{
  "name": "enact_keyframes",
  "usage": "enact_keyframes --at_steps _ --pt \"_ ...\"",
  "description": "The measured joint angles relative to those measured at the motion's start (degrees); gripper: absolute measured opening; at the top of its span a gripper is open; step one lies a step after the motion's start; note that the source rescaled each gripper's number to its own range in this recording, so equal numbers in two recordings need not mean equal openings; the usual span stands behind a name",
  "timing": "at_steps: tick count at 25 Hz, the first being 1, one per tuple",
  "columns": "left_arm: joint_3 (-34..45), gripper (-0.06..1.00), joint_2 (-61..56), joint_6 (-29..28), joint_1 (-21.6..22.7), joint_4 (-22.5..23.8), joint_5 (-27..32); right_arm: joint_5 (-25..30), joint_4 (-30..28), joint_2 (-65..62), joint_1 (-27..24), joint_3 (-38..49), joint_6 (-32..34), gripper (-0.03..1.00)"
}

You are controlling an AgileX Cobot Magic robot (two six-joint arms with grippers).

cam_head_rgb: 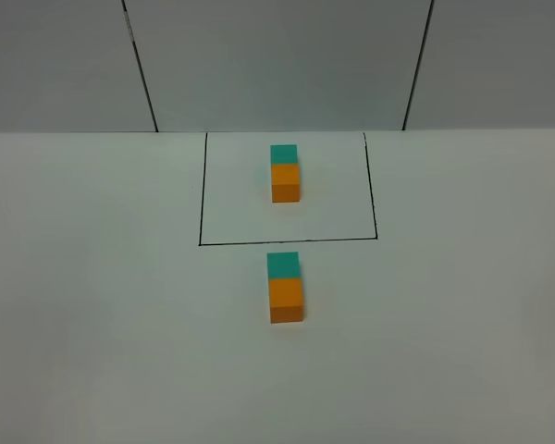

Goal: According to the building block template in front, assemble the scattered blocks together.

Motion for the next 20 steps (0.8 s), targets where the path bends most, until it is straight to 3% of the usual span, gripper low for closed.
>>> enact_keyframes --at_steps 20 --pt "0.00 0.63 0.00 0.05 0.00 0.00 0.00 0.00 0.00 0.00 0.00 0.00 -0.18 0.73"
